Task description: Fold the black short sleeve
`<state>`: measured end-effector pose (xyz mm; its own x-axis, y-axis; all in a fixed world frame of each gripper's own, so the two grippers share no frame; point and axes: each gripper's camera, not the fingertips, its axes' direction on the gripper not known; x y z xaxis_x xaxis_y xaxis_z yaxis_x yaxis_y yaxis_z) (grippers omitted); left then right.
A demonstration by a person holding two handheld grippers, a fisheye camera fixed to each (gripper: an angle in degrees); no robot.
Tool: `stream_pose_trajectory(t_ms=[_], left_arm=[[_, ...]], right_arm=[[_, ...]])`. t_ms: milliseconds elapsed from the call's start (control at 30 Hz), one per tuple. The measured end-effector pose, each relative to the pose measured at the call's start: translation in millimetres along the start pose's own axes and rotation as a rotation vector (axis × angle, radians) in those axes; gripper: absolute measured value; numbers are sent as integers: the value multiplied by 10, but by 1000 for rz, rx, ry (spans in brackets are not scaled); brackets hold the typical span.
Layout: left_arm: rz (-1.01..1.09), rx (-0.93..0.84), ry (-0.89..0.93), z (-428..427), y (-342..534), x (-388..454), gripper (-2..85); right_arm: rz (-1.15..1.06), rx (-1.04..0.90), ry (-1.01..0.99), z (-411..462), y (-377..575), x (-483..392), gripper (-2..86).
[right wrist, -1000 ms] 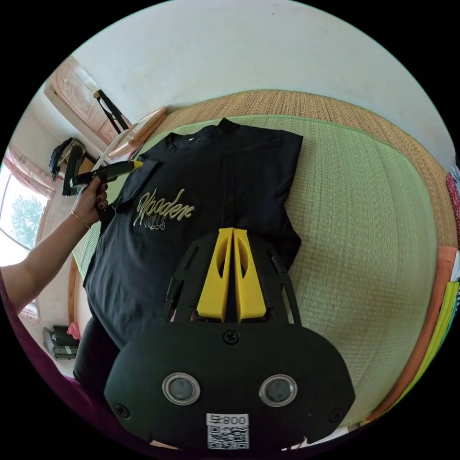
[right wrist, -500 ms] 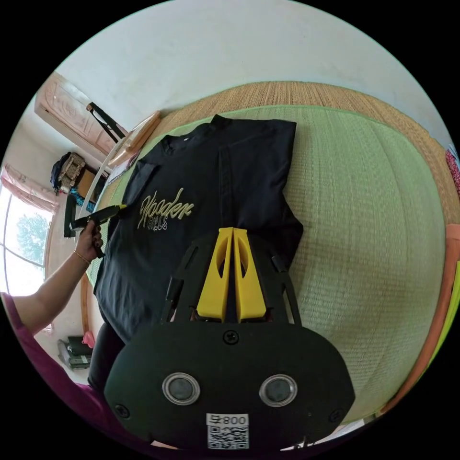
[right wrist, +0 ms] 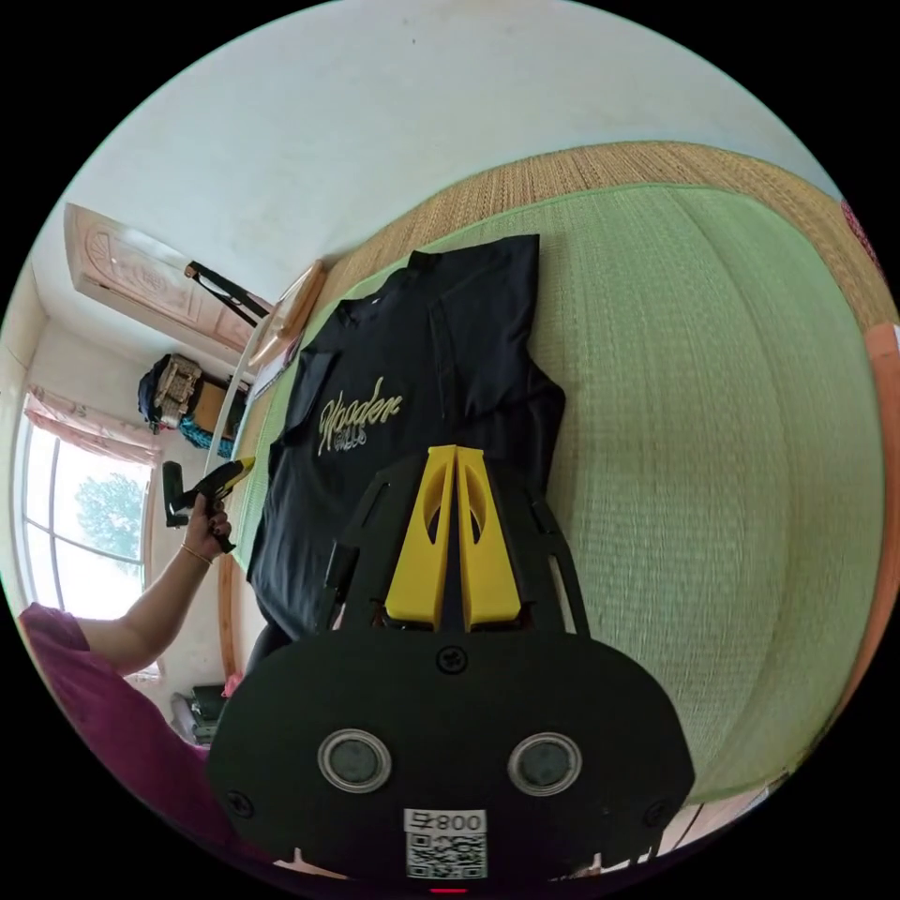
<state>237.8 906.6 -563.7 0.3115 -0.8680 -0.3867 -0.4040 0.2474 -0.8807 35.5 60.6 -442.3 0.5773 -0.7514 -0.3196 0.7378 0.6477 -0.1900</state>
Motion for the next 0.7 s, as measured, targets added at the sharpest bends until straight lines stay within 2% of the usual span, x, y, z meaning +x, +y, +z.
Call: stream_pose_trajectory(t_ms=[400,567,700], left_arm=[[-234,-86,19,-736,1869,-693,61],[-225,-74,37,-773,2055,-734,75],[-209,-80,-21,-806,2070,-759,78]], right_arm=[[216,-10,-85,-1084,1527,296,9],[262,-19,-125,-1212,1732,323,26],[247,-36,-88,-1276,1674,240,49]])
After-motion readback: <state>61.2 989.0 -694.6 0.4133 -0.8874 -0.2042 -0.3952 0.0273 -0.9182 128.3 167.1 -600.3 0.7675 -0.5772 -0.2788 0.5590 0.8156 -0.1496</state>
